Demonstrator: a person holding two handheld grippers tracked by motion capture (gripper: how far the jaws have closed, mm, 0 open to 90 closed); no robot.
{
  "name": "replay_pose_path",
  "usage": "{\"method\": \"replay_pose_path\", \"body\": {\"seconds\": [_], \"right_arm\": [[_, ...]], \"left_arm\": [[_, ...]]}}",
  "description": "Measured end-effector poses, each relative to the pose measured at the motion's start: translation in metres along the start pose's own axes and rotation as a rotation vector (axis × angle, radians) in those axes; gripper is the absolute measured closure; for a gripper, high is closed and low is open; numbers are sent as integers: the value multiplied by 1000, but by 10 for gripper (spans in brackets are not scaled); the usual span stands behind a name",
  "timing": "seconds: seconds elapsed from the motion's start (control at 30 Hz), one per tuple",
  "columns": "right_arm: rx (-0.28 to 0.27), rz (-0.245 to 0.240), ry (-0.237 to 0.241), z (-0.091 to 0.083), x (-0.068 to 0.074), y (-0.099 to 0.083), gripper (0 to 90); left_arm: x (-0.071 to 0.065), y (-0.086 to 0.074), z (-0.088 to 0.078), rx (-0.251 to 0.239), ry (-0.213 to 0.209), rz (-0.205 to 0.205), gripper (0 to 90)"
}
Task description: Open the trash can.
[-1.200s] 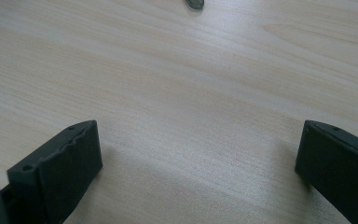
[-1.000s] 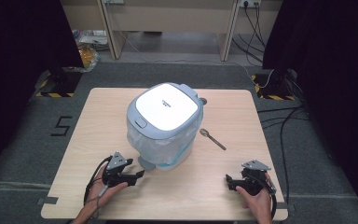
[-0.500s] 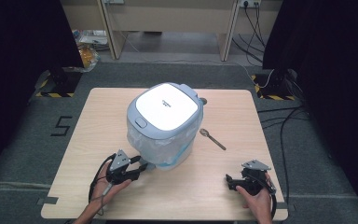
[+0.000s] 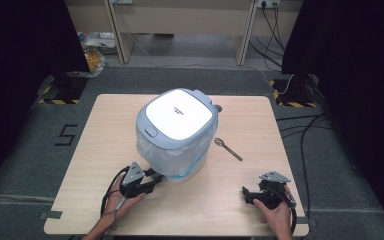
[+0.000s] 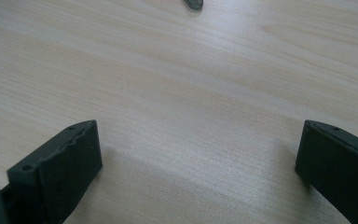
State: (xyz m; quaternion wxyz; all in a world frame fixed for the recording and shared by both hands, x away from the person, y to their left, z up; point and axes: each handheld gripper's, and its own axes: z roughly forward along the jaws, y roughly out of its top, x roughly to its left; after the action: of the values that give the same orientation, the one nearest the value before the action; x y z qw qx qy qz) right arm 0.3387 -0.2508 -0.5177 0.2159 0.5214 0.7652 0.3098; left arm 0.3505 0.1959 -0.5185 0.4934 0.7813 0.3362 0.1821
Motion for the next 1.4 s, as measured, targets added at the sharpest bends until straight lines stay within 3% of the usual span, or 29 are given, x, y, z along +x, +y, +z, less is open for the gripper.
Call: {"method": "replay_pose_path", "body": {"seconds": [0.77,1.07,1.1,1.4], "right_arm": [[0,0,1,0,0,0,4],[0,-1,1,0,0,0,3],[0,0,1,0,0,0,4],[0,-1,1,0,0,0,4]], "left_arm": [[-2,0,2,34,14,16,607],[-1,2,6,89,11,12,606],[-1,2,8,113,12,12,606],[-1,3,9,122,11,12,605]]}}
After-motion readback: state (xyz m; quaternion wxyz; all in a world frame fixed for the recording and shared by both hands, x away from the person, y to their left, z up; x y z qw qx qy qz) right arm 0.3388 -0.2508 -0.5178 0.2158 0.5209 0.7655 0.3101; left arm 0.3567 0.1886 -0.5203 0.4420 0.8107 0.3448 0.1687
